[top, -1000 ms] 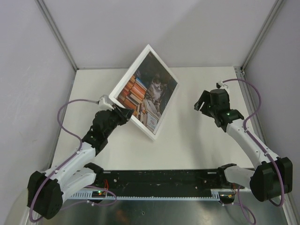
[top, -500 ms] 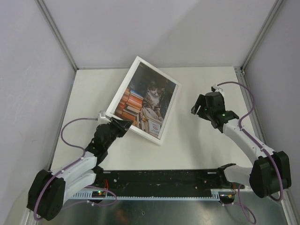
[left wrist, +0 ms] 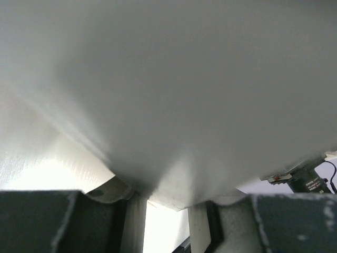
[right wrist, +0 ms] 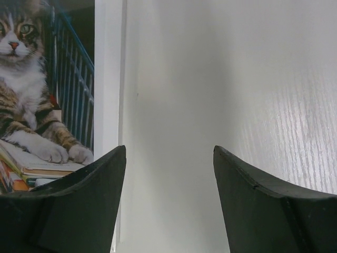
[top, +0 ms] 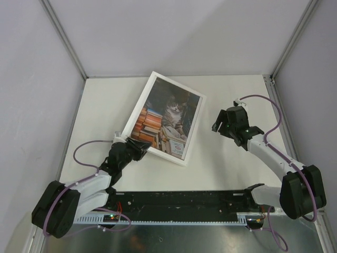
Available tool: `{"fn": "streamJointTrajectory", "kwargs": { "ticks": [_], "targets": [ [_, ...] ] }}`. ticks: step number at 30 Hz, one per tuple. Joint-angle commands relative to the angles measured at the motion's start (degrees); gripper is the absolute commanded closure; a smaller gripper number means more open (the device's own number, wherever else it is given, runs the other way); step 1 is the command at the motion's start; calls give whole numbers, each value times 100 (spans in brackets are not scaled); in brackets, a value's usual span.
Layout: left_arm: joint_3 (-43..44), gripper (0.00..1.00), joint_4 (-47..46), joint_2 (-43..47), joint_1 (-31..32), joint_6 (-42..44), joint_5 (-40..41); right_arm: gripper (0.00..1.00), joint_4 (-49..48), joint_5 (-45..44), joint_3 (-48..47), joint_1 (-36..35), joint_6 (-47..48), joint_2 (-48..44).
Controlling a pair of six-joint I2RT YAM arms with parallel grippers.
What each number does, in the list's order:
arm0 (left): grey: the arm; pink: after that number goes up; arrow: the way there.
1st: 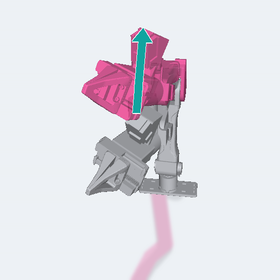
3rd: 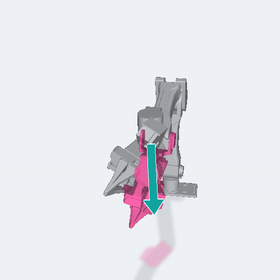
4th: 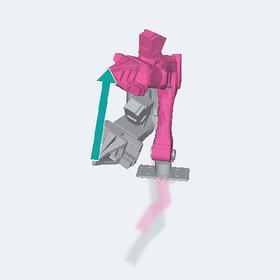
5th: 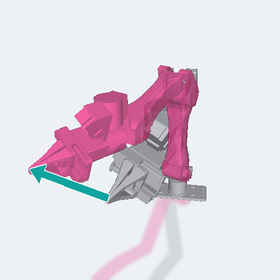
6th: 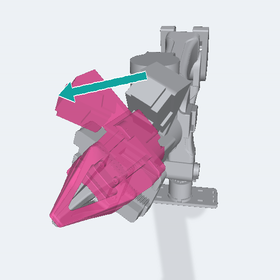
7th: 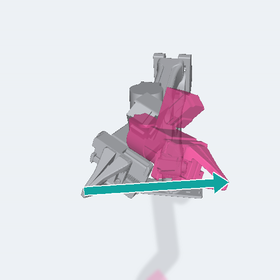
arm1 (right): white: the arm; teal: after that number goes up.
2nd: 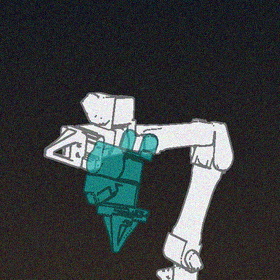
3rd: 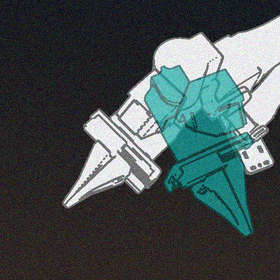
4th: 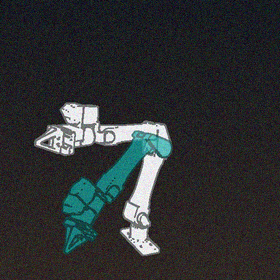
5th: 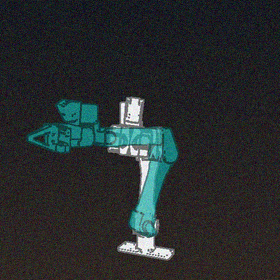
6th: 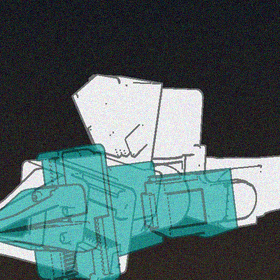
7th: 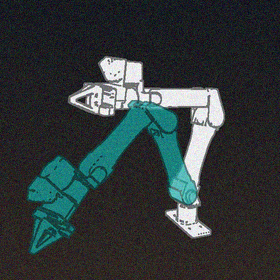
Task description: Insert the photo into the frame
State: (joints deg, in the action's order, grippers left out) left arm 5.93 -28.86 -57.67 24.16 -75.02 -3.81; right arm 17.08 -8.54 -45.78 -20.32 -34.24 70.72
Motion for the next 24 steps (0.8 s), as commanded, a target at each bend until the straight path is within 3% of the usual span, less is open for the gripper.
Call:
{"fn": "streamJointTrajectory", "kwargs": {
  "ticks": [1, 17, 24],
  "targets": [
    [-131, 77, 409, -194, 17, 212, -473, 29, -279, -80, 42, -34, -65, 18],
    [-106, 25, 719, -325, 18, 106, -619, 29, -367, -44, 152, -43, -86, 67],
    [362, 16, 1920, 41, 23, 698, -828, 28, -388, -30, 168, -43, -66, 127]
  ]
}}
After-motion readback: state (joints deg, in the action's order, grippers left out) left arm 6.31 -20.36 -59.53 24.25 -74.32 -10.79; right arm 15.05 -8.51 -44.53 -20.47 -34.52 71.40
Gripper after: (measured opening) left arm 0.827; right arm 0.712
